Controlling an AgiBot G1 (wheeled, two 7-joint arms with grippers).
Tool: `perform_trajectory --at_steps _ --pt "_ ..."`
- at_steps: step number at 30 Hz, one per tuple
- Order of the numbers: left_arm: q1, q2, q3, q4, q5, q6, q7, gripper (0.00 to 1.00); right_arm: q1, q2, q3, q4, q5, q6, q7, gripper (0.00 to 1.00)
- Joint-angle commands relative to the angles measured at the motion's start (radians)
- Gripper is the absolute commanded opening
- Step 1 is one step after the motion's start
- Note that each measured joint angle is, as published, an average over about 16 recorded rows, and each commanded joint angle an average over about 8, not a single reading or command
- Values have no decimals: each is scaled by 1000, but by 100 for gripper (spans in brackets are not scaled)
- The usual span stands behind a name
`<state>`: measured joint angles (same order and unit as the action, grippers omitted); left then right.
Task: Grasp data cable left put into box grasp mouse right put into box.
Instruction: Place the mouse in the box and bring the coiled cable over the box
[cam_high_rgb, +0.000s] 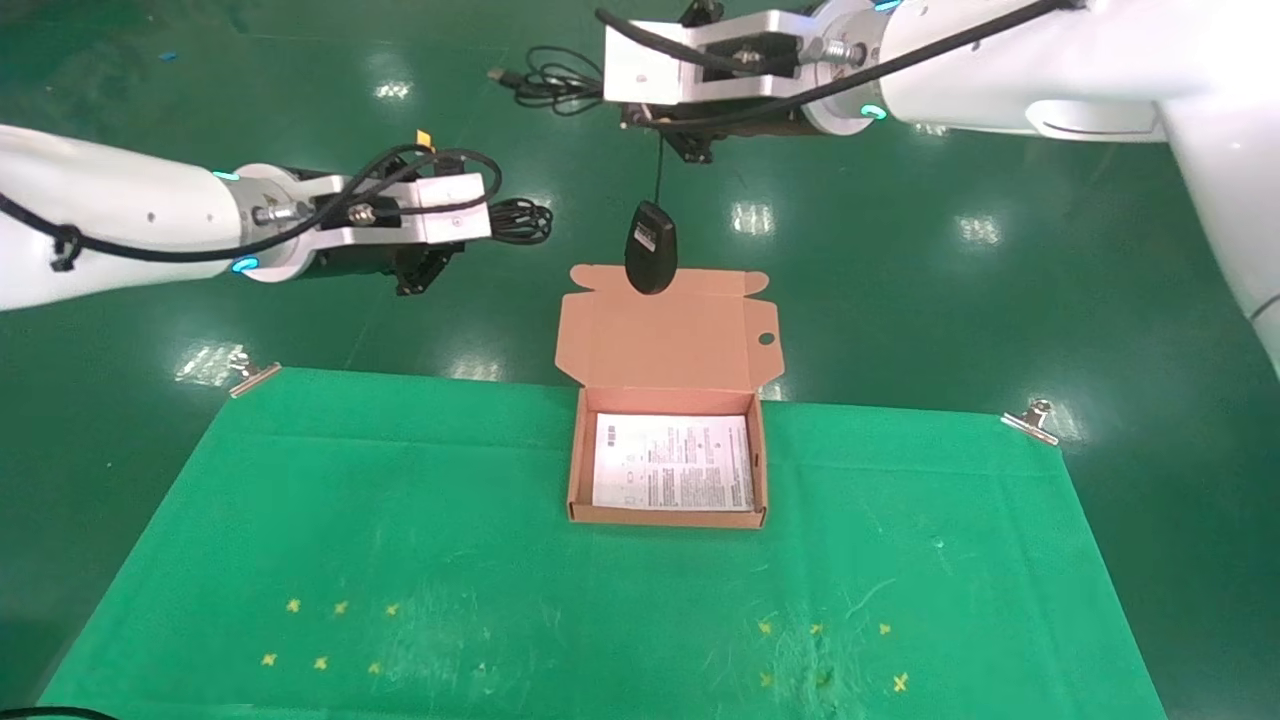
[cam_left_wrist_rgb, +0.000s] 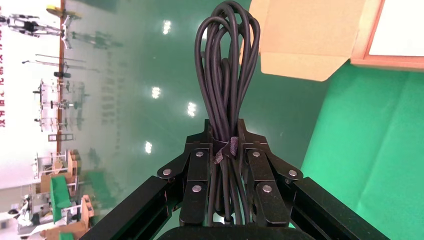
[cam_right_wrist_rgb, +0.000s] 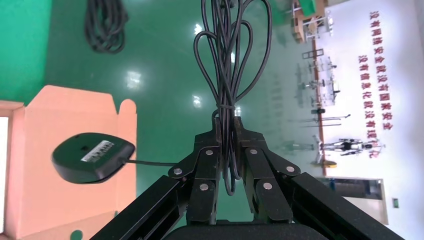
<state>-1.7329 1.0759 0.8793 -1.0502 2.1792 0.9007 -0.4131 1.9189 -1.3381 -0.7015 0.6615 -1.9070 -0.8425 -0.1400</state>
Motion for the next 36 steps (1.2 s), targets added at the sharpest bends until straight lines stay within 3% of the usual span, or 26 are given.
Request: perform_trajectory --at_steps 1,11,27,36 --pt "-9 8 -1 11 4 -6 1 0 9 -10 0 -19 14 -1 -22 0" --pt "4 -20 2 15 14 15 -14 0 -22 -15 -62 -22 28 36 -14 0" --pt "36 -100 21 -84 136 146 -194 0 -93 -27 -226 -33 134 95 6 0" --pt "46 -114 24 -137 166 175 -243 0 -134 -31 -342 -37 221 136 56 0"
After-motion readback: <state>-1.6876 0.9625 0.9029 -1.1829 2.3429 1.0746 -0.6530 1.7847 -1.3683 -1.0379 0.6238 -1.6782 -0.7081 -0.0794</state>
